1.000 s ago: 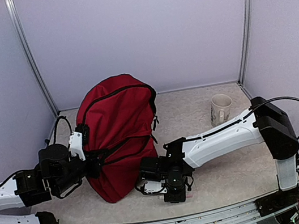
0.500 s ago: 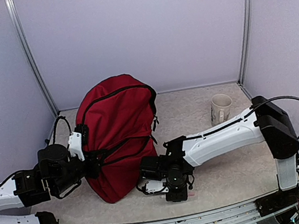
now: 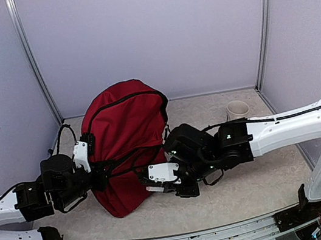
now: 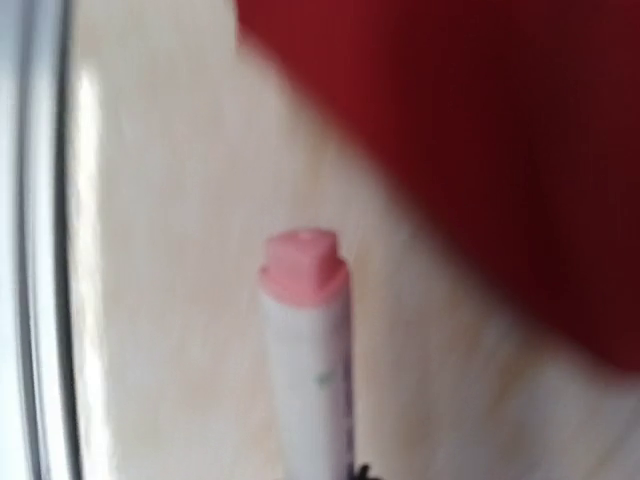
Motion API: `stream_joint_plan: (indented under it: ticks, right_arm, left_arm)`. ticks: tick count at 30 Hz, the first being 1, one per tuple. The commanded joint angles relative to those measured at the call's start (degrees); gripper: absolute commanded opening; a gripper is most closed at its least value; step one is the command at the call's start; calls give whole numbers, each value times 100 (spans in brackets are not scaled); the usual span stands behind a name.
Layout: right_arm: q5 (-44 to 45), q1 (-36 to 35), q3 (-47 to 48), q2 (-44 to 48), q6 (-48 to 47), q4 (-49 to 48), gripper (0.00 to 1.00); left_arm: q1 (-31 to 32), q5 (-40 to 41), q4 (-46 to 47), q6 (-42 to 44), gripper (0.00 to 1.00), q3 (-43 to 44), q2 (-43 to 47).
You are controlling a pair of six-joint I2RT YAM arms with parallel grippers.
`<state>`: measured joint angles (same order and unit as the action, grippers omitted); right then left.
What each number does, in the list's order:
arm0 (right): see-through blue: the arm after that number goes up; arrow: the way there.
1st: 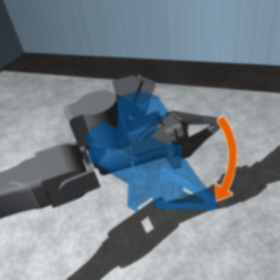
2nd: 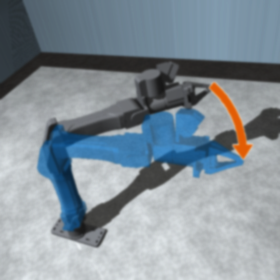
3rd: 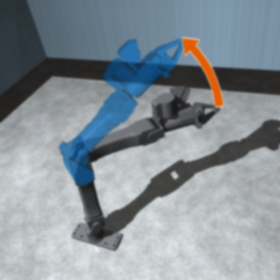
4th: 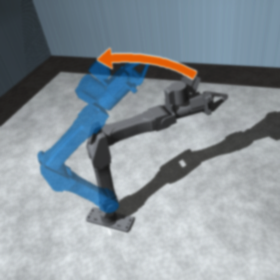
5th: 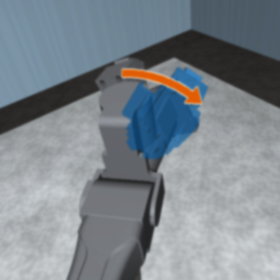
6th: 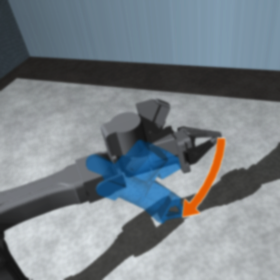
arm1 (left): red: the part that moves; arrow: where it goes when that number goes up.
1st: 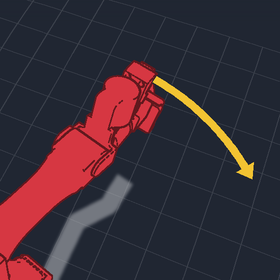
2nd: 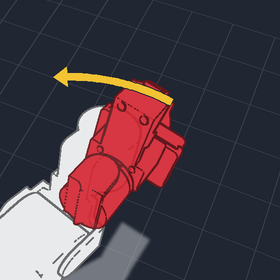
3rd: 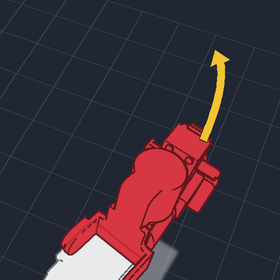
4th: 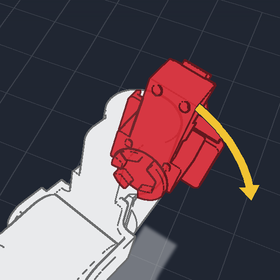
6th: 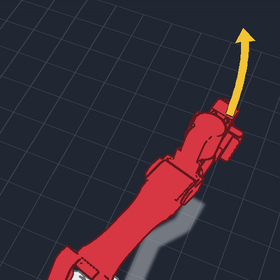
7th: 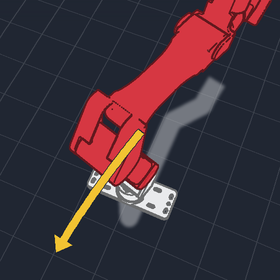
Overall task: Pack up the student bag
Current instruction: Pick up the pen from the center of the board, then place the pen in the lower front pocket of the bag.
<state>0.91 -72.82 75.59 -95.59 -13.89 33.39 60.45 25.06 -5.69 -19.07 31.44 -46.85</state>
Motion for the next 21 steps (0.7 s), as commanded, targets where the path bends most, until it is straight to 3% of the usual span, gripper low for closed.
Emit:
stream_joint_plan:
  ticks: [1,7,14,21]
  right_arm:
    - [-831,225,-639,629,-1148,-2884,0]
    - [-2056,879,-919,243,-1820,-5446,0]
    - [-2641,1470,-172,-852,-2396,-5365,0]
    - [-2411,1708,-528,-846,-3279,-5103,0]
  left_arm:
    - [-24,-64,330,-27,18,166,113]
    - [-26,-87,291,-68,18,205,87]
    - [-15,-182,245,14,18,231,99]
    - [-24,-170,287,69,18,235,64]
